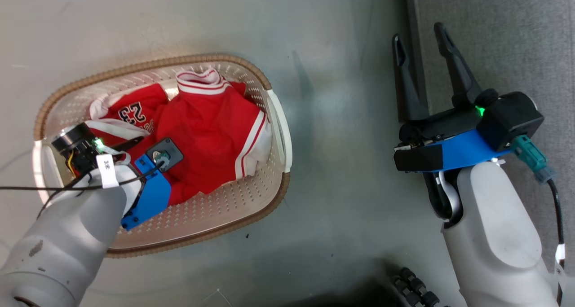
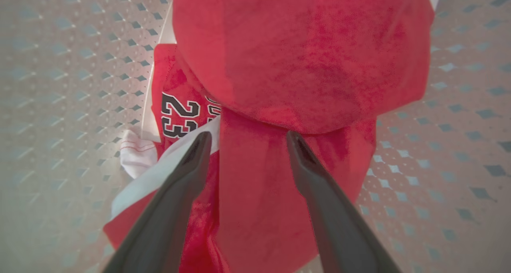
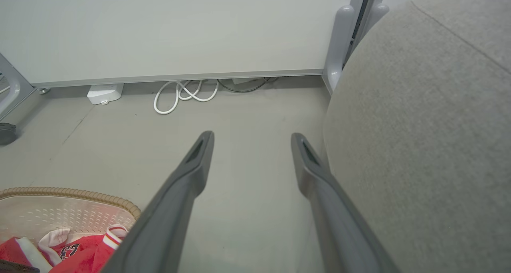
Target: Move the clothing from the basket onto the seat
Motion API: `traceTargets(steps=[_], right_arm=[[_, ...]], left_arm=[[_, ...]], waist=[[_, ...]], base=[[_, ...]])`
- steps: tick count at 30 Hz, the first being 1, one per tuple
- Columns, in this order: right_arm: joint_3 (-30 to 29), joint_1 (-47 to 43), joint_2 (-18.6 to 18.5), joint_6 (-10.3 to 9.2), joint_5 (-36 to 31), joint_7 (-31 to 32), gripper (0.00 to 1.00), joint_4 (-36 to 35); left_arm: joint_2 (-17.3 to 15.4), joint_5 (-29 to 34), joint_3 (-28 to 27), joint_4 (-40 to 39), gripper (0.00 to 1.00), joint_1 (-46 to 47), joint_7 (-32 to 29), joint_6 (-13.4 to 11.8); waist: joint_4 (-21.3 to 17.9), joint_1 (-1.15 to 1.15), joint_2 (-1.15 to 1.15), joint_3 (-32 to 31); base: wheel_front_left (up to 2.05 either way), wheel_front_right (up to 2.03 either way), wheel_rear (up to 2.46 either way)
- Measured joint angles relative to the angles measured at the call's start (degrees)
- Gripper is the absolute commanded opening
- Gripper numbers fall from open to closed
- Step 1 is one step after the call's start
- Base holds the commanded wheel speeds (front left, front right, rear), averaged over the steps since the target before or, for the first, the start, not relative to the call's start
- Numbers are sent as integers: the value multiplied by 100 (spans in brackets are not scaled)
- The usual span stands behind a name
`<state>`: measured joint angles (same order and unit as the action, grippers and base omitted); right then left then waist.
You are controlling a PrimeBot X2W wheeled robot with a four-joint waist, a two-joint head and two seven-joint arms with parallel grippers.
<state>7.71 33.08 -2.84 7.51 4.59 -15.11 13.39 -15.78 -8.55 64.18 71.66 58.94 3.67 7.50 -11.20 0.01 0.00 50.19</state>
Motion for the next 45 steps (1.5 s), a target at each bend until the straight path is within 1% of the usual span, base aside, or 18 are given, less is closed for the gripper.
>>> traceTargets(steps=[6,11,13,14,20,24,29,33,40,45], right_arm=[[-66,76,0,0,-49,-1,100,-143],[-112,109,1,0,-63,0,100,-234],[-148,109,0,0,-75,-1,100,-258],[-162,108,0,0,-89,-1,100,-261],[-222,107,1,0,-109,-1,100,-261],[-281,91,1,0,-123,0,100,-235],[-366,-25,2,0,-149,-1,100,-146],[-460,-209,2,0,-247,0,100,-32],[-533,-545,3,0,-350,0,100,155],[-578,-826,3,0,-392,-1,100,286]], left_arm=[[-89,-244,380,57,100,290,-248,0],[-96,-391,581,96,100,437,-493,0],[-82,-413,639,112,21,456,-622,-1],[-71,-445,664,116,0,460,-658,-1],[5,-525,760,137,0,454,-786,-1],[89,-655,775,140,0,374,-706,0],[244,-809,720,152,0,212,-339,-3],[441,-979,620,138,0,86,51,-21],[693,-1298,476,94,0,-187,632,-19],[787,-1577,298,-33,0,-388,966,-8]], waist=[[-35,0,0,434],[-52,0,0,671],[-44,0,0,707],[-35,0,0,713],[5,-1,0,637],[41,-1,0,476],[96,-1,0,156],[187,-1,0,-205],[404,-2,0,-1004],[569,-2,0,-1634]], base=[[0,0,0],[0,0,0],[0,0,0],[0,0,0],[0,0,0],[0,0,0],[0,0,0],[0,0,0],[0,0,0],[0,0,0]])
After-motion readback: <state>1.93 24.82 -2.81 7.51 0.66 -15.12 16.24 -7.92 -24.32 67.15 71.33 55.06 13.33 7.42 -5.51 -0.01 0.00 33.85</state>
